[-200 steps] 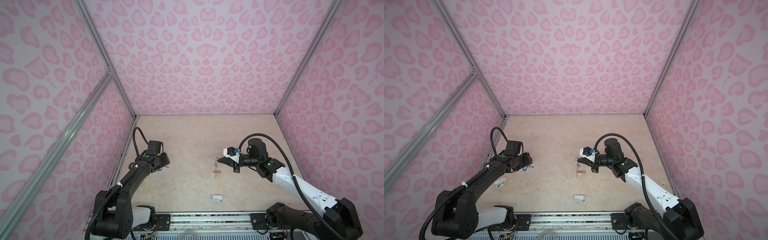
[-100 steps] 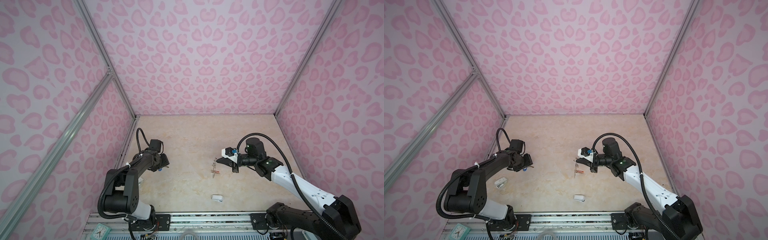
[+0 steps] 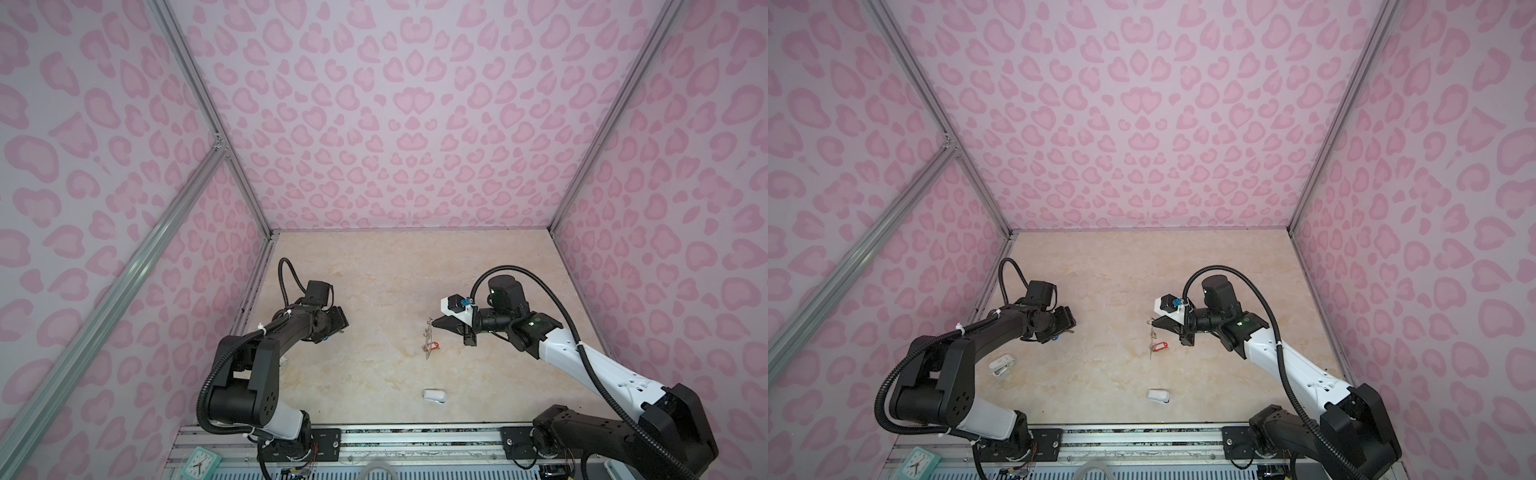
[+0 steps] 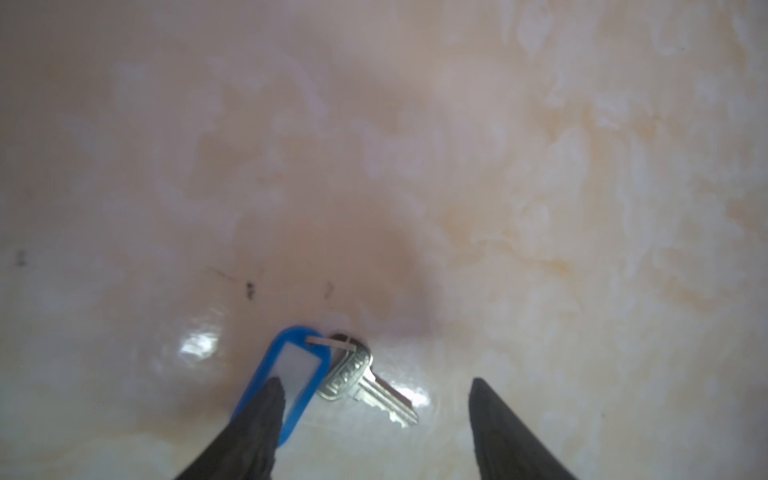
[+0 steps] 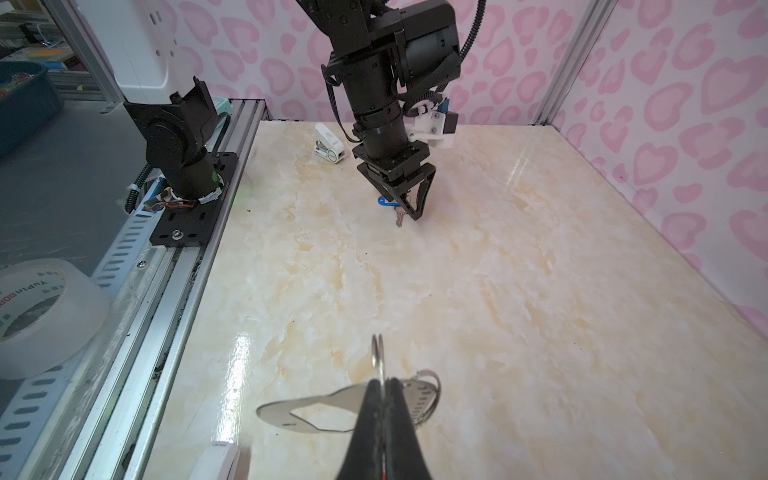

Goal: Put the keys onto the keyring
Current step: 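Open the left gripper and move it toward the blue-tagged key on the table, then lower the left gripper and grasp the blue-tagged key's ring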

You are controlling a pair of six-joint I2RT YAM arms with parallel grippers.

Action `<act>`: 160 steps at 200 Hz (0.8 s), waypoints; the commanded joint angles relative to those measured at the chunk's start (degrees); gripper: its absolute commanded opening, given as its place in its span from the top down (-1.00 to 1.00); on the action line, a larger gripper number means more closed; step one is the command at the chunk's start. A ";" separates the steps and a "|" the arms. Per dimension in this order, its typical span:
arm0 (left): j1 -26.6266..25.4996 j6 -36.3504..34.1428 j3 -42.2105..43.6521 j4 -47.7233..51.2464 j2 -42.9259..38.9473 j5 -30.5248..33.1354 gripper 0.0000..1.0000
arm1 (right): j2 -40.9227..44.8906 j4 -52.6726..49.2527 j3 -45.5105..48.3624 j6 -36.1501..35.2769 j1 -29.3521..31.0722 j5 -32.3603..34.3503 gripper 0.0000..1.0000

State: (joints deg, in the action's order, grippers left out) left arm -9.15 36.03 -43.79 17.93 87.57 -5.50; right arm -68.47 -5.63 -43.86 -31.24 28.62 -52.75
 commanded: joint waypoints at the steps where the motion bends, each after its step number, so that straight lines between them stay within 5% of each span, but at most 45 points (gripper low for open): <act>1: -2.26 4.67 -0.94 -0.26 1.12 -4.49 -0.43 | -0.26 0.96 -0.12 -0.49 0.10 -0.32 1.00; 40: -4.26 2.85 -4.61 3.24 -0.49 -1.67 -0.42 | -0.50 1.06 -0.35 -0.53 0.14 -0.18 1.00; 89: -3.66 -17.72 -14.97 14.19 2.59 2.60 -0.15 | -1.07 -0.35 -1.02 -1.65 0.37 0.26 1.00; 160: -3.28 -43.75 -22.34 24.13 11.35 1.23 -0.07 | 0.00 -3.12 -1.45 -3.03 1.35 2.66 1.00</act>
State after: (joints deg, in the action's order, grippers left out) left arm -12.47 4.38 -65.91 38.63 99.15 -4.71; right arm -69.04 -8.62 -45.41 -33.69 29.85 -50.76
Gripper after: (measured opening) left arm 0.535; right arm 0.049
